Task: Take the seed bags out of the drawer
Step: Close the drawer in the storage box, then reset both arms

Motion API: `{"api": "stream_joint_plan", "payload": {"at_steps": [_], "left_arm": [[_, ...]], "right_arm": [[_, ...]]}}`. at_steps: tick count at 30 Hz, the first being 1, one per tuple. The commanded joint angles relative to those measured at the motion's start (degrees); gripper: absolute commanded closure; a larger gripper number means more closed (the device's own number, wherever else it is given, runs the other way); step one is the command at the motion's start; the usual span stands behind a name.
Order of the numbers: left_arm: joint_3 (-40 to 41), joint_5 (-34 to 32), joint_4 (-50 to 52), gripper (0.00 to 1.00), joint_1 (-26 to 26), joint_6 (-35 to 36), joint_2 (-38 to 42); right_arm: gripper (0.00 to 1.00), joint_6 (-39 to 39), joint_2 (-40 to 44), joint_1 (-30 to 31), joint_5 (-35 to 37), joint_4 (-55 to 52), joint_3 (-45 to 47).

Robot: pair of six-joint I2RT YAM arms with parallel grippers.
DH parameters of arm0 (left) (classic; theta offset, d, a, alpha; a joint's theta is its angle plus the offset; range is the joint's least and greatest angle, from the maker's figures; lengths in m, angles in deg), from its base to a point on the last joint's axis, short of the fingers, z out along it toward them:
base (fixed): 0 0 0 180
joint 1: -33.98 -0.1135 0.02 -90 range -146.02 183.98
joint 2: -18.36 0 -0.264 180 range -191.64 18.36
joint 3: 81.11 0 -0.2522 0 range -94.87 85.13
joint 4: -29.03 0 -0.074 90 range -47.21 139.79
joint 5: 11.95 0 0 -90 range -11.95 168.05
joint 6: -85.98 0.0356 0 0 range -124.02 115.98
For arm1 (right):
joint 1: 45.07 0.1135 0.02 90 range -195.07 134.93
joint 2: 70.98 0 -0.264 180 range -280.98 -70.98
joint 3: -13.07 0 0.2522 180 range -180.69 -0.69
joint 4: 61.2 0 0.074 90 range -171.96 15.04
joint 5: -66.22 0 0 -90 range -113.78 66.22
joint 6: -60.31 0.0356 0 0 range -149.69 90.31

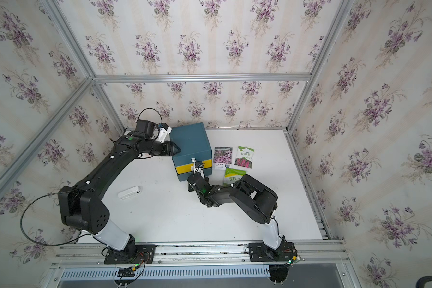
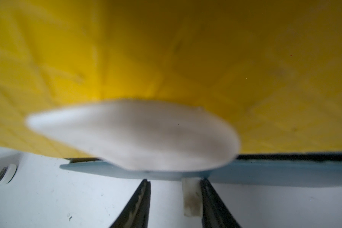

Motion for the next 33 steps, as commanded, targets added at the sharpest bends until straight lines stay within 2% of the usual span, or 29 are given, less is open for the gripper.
{"api": "stream_joint_plan", "payload": {"at_steps": [1,13,19,28,33], "left_arm": [[1.21,-5.74,13.19,0.36,0.02,3.42,-1.06],[0.99,-5.81,13.41,0.36,-0.09,3.57,-1.15],[1.06,-6.24,13.36,0.35,-0.3,3.27,-0.86],[-1.57,-6.9,12.01,0.25,-0.91,0.89,-0.46],[-2.72,-6.8,8.4,0.1,-0.93,-1.59,2.39]], "right_arm": [[0.55,2.07,-0.25,-0.6,0.81,8.77,0.24],[0.52,3.97,-1.12,-1.37,0.24,9.57,-0.4],[0.49,3.85,2.12,-1.32,-1.14,7.5,1.81],[0.3,3.57,10.9,-1.32,-2.22,1.21,6.6],[0.16,2.98,16.57,-1.33,-2.32,-3.02,8.79]]}}
